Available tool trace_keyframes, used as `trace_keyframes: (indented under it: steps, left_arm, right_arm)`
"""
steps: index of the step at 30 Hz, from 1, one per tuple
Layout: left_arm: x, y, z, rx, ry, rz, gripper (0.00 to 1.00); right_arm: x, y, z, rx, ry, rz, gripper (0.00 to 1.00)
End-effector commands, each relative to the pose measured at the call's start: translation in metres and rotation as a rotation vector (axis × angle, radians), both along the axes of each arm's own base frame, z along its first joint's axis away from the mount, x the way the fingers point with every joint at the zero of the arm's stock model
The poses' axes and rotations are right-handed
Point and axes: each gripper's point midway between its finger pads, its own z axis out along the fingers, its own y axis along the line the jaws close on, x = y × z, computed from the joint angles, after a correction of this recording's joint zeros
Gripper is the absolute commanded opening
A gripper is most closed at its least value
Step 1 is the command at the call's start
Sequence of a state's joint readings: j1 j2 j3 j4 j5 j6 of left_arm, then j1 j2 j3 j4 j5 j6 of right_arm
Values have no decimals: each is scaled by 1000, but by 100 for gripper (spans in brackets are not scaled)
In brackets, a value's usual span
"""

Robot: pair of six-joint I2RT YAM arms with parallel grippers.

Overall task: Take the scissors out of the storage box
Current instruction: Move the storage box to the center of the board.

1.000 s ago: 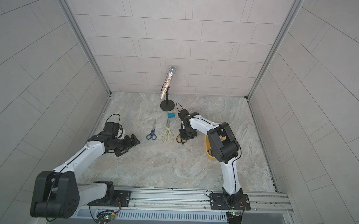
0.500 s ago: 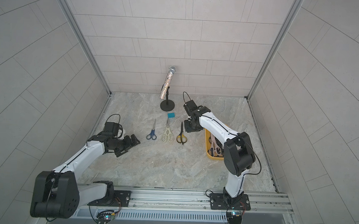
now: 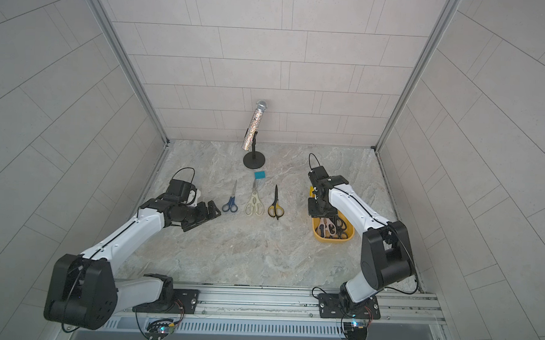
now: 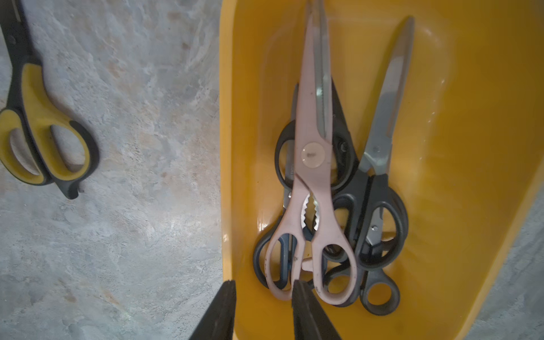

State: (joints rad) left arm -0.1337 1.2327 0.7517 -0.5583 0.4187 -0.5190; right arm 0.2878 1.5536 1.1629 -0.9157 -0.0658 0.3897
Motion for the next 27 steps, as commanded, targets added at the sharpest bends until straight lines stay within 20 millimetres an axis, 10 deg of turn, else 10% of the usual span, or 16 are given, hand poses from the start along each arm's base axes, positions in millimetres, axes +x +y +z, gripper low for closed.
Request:
trace_keyframes:
  steps: [1,27]
  left_arm:
    - [1,3,6,35,-8,-16,100]
    - [-7,14,11,101,8,-14,100]
  right_arm:
    - [13,9,2,35,-56,25,37]
    - [72,26,-48,18,-52,125,3]
